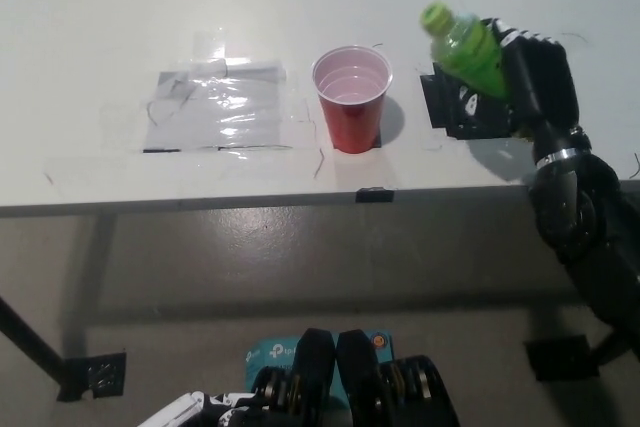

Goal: The robot uses its right hand to pick up a bottle kept in the middle of the desk and tilt it into a cup kept next to it to pour water out

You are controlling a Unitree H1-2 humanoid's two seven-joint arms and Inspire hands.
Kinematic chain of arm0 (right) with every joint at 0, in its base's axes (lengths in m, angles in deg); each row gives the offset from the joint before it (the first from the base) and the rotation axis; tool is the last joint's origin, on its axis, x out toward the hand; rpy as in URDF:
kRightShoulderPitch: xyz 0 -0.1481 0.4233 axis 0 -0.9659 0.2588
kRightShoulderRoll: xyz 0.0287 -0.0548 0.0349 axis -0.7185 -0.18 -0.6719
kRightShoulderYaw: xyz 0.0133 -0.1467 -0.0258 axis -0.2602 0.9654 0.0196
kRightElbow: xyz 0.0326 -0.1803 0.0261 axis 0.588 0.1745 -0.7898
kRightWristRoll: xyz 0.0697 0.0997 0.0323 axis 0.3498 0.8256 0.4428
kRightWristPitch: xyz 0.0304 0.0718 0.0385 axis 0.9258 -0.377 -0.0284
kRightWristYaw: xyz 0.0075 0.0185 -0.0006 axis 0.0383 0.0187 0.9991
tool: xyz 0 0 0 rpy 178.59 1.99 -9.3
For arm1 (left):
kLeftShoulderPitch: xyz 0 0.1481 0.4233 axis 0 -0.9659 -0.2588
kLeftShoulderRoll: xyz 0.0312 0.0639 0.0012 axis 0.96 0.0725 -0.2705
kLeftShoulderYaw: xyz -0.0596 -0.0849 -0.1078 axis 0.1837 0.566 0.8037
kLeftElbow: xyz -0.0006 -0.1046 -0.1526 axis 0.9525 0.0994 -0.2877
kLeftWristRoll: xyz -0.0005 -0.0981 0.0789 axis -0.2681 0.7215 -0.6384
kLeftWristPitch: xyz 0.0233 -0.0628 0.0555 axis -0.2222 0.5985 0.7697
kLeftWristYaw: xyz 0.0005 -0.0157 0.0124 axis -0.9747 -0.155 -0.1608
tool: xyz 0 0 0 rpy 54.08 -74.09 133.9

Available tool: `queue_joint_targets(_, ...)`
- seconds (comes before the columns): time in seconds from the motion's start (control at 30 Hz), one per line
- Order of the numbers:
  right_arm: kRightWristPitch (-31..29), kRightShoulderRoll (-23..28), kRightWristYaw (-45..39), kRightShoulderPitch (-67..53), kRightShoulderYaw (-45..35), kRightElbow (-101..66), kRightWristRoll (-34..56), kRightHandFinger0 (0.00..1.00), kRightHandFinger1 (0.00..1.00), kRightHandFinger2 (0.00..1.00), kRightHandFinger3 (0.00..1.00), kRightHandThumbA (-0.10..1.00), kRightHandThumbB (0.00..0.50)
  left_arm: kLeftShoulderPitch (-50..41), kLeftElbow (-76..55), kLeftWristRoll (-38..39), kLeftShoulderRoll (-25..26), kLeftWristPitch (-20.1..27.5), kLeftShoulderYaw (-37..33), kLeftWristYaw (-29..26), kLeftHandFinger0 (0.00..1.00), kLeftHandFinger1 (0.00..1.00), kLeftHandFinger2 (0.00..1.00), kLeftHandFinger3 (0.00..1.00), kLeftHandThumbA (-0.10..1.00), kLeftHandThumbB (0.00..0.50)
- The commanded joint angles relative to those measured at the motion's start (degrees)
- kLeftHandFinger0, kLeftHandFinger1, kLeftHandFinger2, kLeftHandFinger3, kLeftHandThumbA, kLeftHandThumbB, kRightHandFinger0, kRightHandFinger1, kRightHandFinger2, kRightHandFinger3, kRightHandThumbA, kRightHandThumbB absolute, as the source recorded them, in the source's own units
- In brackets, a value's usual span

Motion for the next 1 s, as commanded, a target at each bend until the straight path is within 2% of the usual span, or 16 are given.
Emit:
queue_joint_targets(0.0, -2.1, 2.4, -3.6, 3.5, 3.0, -4.5, -7.0, 0.01, 0.14, 0.20, 0.34, -0.10, 0.008, 0.3, -1.6, 0.1, 1.3, -0.6, 0.6, 0.9, 0.88, 0.90, 0.88, 1.00, 1.00, 0.495)
queue_joint_targets(0.2, -2.2, 2.6, -4.2, 5.0, 5.1, -4.6, -9.8, 0.00, 0.13, 0.14, 0.34, -0.10, 0.000, 0.0, -1.5, 0.0, 1.3, -0.4, 0.6, 0.8, 0.87, 0.89, 0.88, 1.00, 1.00, 0.497)
queue_joint_targets(0.3, -3.0, 2.6, -4.5, 6.4, 5.4, -4.1, -10.8, 0.00, 0.08, 0.10, 0.38, -0.09, 0.039, -0.2, -2.0, -0.2, 1.3, -1.1, 0.5, 0.6, 0.86, 0.89, 0.88, 1.00, 1.00, 0.500)
queue_joint_targets(0.4, -1.1, 2.7, -7.4, 7.6, 5.5, -5.0, -12.1, 0.00, 0.08, 0.09, 0.39, -0.06, 0.003, -0.1, -2.0, -0.3, 1.6, -1.3, 0.5, 0.8, 0.86, 0.90, 0.89, 1.00, 1.00, 0.500)
queue_joint_targets(0.43, -1.5, 2.8, -7.2, 8.1, 5.3, -4.8, -12.2, 0.00, 0.06, 0.07, 0.39, -0.08, 0.017, -0.1, -2.0, -0.3, 1.7, -1.4, 0.4, 0.8, 0.87, 0.90, 0.89, 1.00, 1.00, 0.500)
queue_joint_targets(0.47, -0.8, 3.4, -8.9, 9.1, 5.7, -5.2, -13.4, 0.00, 0.03, 0.07, 0.40, -0.05, 0.003, -0.2, -2.2, -0.3, 1.7, -1.3, 0.5, 0.8, 0.87, 0.90, 0.89, 1.00, 1.00, 0.500)
queue_joint_targets(0.53, -0.5, 3.6, -10.8, 9.9, 5.3, -5.2, -13.3, 0.00, 0.00, 0.06, 0.40, -0.03, 0.009, -0.2, -2.1, -0.5, 1.7, -1.1, 0.5, 0.7, 0.87, 0.89, 0.89, 1.00, 1.00, 0.500)
queue_joint_targets(0.6, -1.0, 3.7, -10.9, 10.5, 5.0, -4.4, -13.4, 0.00, 0.00, 0.06, 0.39, -0.07, 0.042, -0.2, -2.0, -0.2, 1.6, -1.1, 0.5, 0.8, 0.87, 0.89, 0.89, 1.00, 1.00, 0.500)
queue_joint_targets(0.63, -0.3, 4.1, -11.3, 11.4, 5.1, -3.6, -14.1, 0.00, 0.00, 0.03, 0.35, -0.04, 0.058, -0.2, -1.9, 0.0, 1.6, -0.9, 0.7, 0.9, 0.87, 0.89, 0.88, 1.00, 1.00, 0.497)
queue_joint_targets(0.73, 1.9, 4.8, -13.8, 12.5, 4.6, -3.4, -14.9, 0.00, 0.00, 0.02, 0.37, -0.04, 0.132, -0.3, -1.6, -0.1, 1.7, -0.2, 0.7, 1.0, 0.86, 0.89, 0.88, 1.00, 1.00, 0.490)
queue_joint_targets(0.87, 4.4, 6.3, -17.9, 12.6, 4.9, -5.4, -17.0, 0.00, 0.03, 0.10, 0.45, -0.02, 0.125, -0.3, -1.9, -0.1, 1.6, -0.9, 0.7, 0.8, 0.86, 0.88, 0.88, 1.00, 1.00, 0.500)
queue_joint_targets(0.9, 4.4, 6.6, -18.4, 12.6, 5.2, -5.4, -17.4, 0.00, 0.03, 0.11, 0.44, -0.02, 0.115, -0.3, -1.8, -0.1, 1.6, -0.8, 0.7, 0.8, 0.86, 0.89, 0.88, 1.00, 1.00, 0.500)
queue_joint_targets(0.97, 3.3, 6.7, -17.1, 12.4, 5.6, -4.6, -18.5, 0.00, 0.02, 0.09, 0.41, -0.04, 0.137, -0.2, -1.9, 0.0, 1.6, -1.1, 0.7, 0.9, 0.86, 0.89, 0.88, 1.00, 1.00, 0.500)
